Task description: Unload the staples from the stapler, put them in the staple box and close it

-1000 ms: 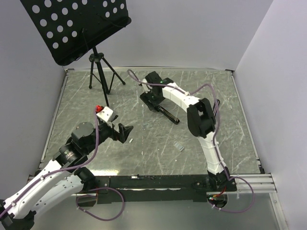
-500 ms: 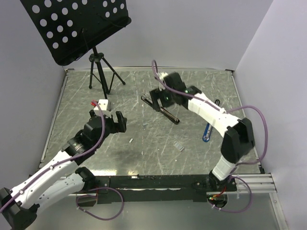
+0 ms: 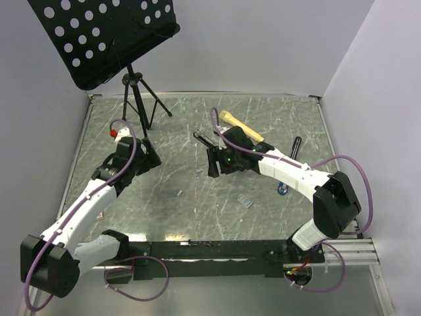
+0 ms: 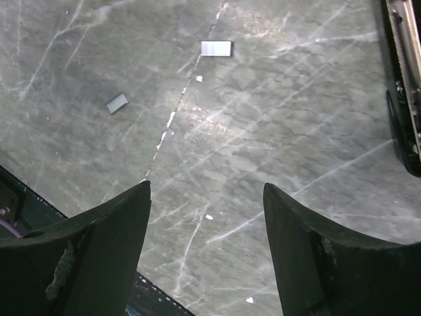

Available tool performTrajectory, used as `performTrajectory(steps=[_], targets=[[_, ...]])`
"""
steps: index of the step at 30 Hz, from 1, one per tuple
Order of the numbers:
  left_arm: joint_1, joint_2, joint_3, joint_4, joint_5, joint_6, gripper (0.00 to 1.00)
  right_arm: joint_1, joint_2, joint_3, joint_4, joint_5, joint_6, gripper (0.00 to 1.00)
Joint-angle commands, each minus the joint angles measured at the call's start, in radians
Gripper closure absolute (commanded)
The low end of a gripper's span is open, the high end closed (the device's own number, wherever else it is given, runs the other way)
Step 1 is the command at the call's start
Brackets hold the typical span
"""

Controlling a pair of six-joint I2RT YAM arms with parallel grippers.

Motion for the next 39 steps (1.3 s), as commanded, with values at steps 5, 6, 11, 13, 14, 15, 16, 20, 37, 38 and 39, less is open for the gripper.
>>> performTrajectory(steps=[5, 6, 11, 13, 14, 15, 16, 20, 37, 38, 39], targets=[[0.049, 0.045, 0.019, 0.032, 0.160, 0.101, 0.10, 0.069, 0.113, 0.143, -0.039, 0.118, 0.016, 0.27], [0.049, 0.048, 0.015, 0.030, 0.167, 0.114, 0.13, 0.078, 0.134, 0.152, -0.040, 0.116, 0.018, 0.27], [0.049, 0.007, -0.016, 0.040, 0.161, 0.135, 0.18, 0.129, 0.218, 0.224, -0.060, 0.113, 0.007, 0.28], [0.049, -0.040, -0.011, 0.040, 0.106, 0.124, 0.16, 0.155, 0.249, 0.262, -0.074, 0.113, 0.006, 0.28], [0.049, -0.060, -0.010, 0.040, 0.083, 0.122, 0.16, 0.164, 0.278, 0.272, -0.077, 0.112, -0.002, 0.28], [0.049, -0.079, -0.008, 0.040, 0.052, 0.116, 0.15, 0.175, 0.290, 0.281, -0.083, 0.115, -0.008, 0.28], [0.049, -0.119, -0.010, 0.040, 0.002, 0.115, 0.14, 0.196, 0.301, 0.299, -0.086, 0.115, -0.016, 0.28], [0.052, -0.220, -0.024, 0.043, -0.095, 0.095, 0.13, 0.233, 0.369, 0.341, -0.083, 0.104, -0.057, 0.29], [0.057, -0.436, -0.065, 0.063, -0.275, 0.075, 0.04, 0.324, 0.568, 0.516, -0.102, 0.110, -0.189, 0.35], [0.057, -0.436, -0.067, 0.064, -0.272, 0.076, 0.04, 0.329, 0.576, 0.516, -0.098, 0.101, -0.194, 0.35], [0.057, -0.433, -0.067, 0.064, -0.272, 0.076, 0.03, 0.335, 0.577, 0.517, -0.094, 0.096, -0.197, 0.35]])
